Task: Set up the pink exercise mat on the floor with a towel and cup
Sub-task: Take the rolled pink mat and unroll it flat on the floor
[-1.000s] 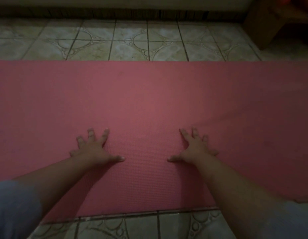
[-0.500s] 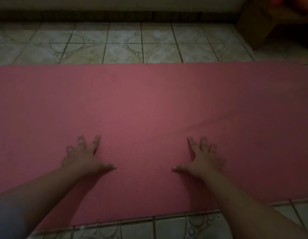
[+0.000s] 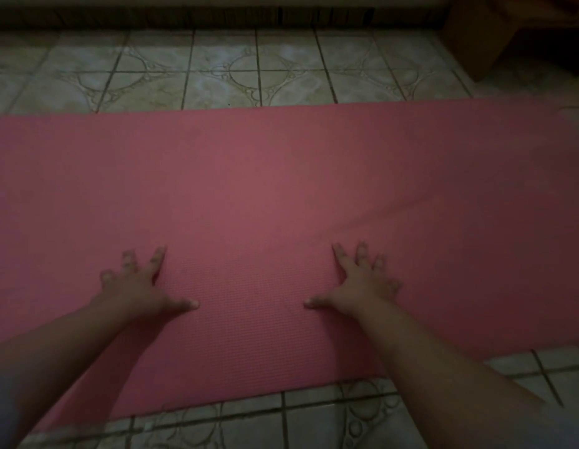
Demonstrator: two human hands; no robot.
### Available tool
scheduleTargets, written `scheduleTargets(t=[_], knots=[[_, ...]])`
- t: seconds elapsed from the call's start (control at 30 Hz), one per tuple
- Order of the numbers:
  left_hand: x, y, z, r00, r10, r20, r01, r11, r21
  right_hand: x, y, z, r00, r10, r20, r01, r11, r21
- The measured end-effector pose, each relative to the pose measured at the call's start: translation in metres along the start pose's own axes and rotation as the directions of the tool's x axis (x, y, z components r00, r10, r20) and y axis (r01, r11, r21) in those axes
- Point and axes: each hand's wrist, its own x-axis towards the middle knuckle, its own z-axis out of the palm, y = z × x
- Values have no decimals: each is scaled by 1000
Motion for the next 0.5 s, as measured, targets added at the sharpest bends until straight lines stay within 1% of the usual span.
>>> scheduleTargets(t=[0.13,0.37,0.5], knots=[[2,5,-1,1000,-15,1,15,999,39,1,7,-1,999,-37,7,37,999,-1],[-5,4,8,1000,-6,-16,5,999,-48,-3,12,-4,999,-23,-23,22,999,-42],[0,-3,8,999,-3,-39,3,1000,-6,-6,7,-6,1000,-20,-2,20,997,-70]])
